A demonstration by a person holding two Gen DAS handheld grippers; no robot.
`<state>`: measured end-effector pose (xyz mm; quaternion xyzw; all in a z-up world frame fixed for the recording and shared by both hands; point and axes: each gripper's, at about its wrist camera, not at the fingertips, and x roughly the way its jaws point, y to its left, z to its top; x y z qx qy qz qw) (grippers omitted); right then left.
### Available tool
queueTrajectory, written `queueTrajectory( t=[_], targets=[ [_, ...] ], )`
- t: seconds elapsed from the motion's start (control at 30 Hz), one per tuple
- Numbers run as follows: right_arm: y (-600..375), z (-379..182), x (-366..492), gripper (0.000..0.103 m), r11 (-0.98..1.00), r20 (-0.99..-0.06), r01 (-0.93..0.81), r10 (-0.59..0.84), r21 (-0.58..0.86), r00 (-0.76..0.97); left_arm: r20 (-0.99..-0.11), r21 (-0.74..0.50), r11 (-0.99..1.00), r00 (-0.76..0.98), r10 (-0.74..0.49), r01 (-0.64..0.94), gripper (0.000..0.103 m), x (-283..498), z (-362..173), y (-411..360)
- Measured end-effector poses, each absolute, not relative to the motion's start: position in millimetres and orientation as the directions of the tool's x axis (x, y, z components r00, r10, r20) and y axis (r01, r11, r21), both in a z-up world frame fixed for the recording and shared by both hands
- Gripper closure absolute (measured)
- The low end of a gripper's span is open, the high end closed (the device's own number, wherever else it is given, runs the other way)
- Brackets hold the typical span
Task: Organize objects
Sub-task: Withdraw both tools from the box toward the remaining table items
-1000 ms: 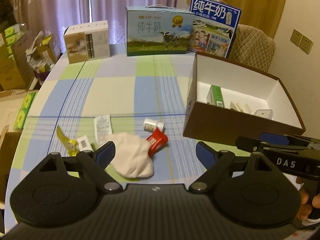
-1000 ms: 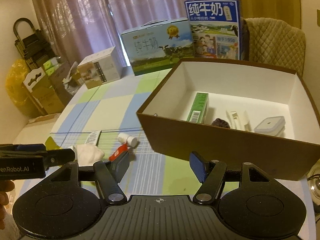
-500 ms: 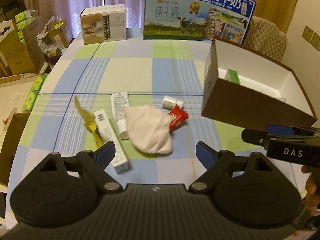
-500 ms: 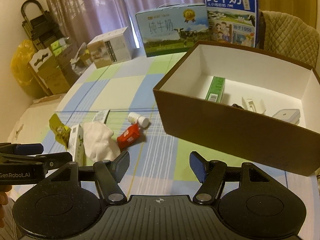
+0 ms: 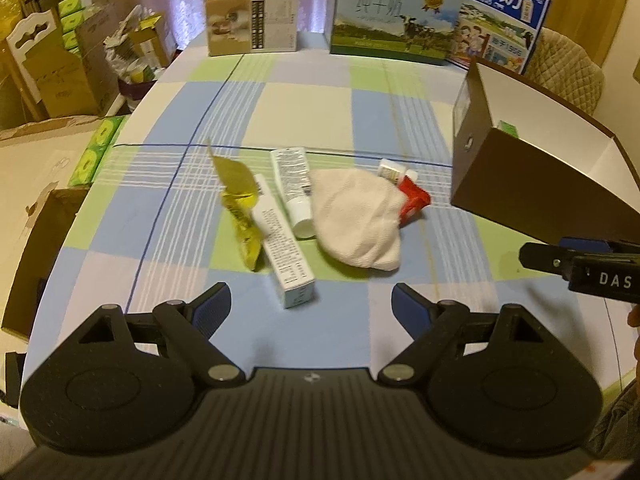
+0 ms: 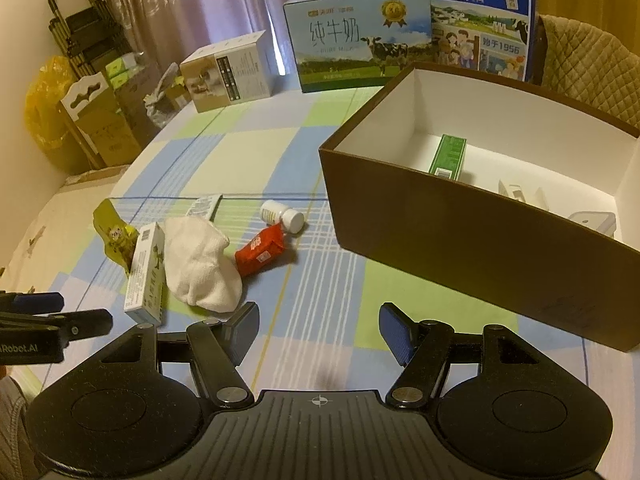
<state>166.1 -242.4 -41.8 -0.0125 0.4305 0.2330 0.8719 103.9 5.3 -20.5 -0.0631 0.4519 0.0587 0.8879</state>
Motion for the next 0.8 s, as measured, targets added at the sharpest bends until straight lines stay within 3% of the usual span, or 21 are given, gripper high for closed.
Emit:
queueTrajectory(
  t=[0.8],
  targets=[
    [-239.2, -68.7, 181.2, 0.039, 0.904, -0.788, -0.392, 0.364, 0.170, 0.496, -0.793, 0.020, 0.976, 0.591, 0.147, -0.216, 0.020, 111.1, -33.2, 23.9]
  ],
)
